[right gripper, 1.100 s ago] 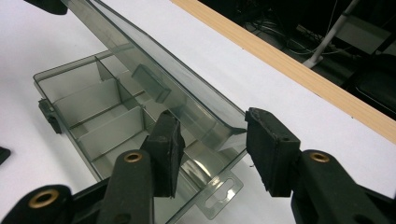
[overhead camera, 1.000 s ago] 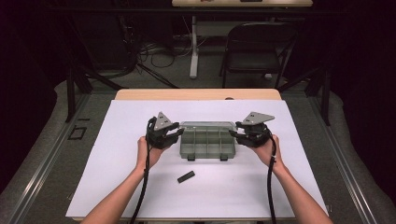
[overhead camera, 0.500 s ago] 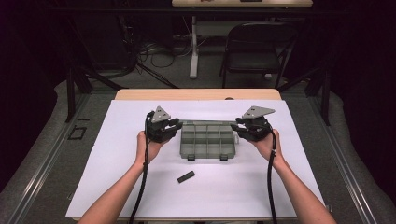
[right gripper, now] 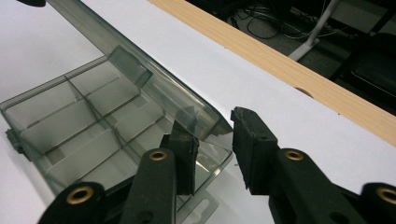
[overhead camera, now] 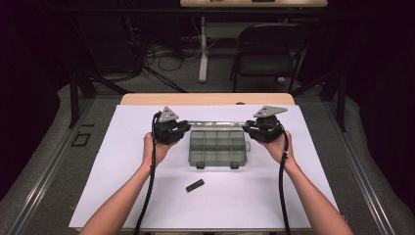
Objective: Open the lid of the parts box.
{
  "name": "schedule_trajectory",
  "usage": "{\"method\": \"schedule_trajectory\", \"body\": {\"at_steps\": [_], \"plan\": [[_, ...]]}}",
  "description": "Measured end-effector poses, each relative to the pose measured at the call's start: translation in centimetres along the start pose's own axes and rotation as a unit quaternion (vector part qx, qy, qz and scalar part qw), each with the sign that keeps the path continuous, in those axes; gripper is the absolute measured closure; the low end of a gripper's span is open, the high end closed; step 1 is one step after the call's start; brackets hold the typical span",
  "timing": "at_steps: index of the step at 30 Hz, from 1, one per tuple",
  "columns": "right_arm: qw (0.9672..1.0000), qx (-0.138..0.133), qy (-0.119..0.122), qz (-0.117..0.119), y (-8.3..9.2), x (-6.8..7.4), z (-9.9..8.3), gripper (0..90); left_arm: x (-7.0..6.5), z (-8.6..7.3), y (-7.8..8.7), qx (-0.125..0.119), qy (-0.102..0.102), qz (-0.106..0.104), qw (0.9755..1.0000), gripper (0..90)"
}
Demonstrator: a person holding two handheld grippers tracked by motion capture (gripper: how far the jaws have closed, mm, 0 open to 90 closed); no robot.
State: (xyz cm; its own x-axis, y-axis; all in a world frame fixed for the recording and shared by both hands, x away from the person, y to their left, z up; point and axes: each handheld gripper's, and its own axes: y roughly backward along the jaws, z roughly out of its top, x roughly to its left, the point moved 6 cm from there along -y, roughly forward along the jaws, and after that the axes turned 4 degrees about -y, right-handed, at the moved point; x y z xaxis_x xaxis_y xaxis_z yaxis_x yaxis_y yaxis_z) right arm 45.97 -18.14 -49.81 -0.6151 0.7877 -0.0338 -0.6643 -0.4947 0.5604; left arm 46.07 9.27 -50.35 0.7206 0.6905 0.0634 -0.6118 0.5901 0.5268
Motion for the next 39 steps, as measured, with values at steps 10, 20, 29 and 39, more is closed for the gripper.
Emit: {"method": "schedule_trajectory", "body": {"at_steps": [10,20,29,39], "plan": [[0.9999,0.001,-0.007,-0.007,-0.5,-0.5,0.4,73.3,0.7,0.7,-0.4,0.006,0.006,-0.001,1.0000,78.0],[0.9996,0.002,-0.023,-0.013,-1.2,-1.2,0.6,75.5,1.1,1.0,-0.9,0.006,0.008,0.006,0.9999,78.9],[0.9993,-0.002,-0.034,-0.017,-1.8,-1.6,0.6,76.5,1.6,0.9,-1.6,0.013,0.018,0.008,0.9997,79.4],[0.9990,0.002,-0.040,-0.021,-2.1,-1.9,0.5,80.0,2.0,1.0,-2.0,0.009,0.026,0.008,0.9996,80.9]]}}
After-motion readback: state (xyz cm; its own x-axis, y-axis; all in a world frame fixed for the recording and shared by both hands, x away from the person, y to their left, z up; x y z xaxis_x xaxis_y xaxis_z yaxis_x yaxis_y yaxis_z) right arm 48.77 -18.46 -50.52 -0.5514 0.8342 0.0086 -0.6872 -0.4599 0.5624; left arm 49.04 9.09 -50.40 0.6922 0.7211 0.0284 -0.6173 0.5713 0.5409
